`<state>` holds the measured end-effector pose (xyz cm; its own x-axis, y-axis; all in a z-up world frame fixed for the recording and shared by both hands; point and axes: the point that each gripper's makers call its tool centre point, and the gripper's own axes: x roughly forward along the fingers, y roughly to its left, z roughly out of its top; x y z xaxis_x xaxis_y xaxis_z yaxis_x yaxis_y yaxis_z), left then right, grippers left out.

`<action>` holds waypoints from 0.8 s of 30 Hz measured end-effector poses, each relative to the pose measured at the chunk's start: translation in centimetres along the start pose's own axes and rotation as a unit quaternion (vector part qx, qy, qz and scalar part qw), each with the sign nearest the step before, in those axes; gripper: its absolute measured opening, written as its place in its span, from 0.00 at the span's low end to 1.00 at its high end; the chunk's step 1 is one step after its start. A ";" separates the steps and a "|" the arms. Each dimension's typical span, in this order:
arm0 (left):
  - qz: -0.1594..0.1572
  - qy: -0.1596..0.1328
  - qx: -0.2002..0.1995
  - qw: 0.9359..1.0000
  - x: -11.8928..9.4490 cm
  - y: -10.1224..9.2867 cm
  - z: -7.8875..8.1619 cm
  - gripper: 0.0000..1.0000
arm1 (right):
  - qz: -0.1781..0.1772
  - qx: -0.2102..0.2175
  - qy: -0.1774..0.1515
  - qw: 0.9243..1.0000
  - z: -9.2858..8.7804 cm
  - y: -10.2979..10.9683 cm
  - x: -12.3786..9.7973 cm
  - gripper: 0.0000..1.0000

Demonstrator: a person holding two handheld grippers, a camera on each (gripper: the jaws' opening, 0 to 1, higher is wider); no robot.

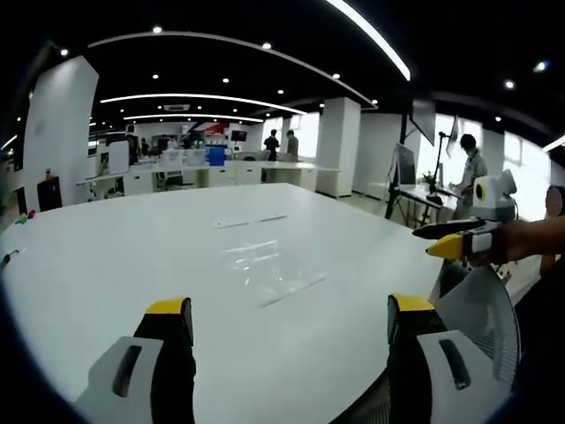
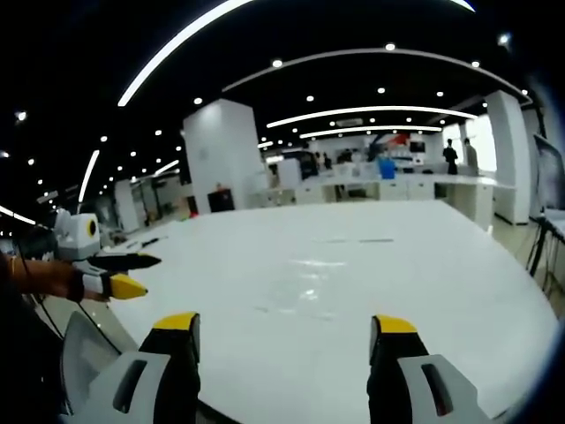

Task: Open the resealable bag by pulling the two sides of the seal apart until the entire bag opening is separated and visibly accessible.

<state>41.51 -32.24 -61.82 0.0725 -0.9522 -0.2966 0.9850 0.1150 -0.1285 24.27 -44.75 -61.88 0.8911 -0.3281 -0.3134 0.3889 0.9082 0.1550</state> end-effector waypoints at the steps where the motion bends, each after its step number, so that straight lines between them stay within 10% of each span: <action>1: -0.001 0.001 0.000 1.000 0.0 0.0 0.0 0.90 | 0.001 0.000 0.000 1.000 0.0 0.0 0.0 0.77; 24: 0.008 0.015 -0.006 1.000 -1.2 0.1 -1.2 0.89 | 0.000 0.003 -0.003 1.000 0.2 0.0 0.1 0.77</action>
<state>41.33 -30.75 -62.57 0.0828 -0.9417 -0.3262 0.9819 0.1331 -0.1350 24.40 -44.83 -61.71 0.8924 -0.3298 -0.3080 0.3903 0.9067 0.1601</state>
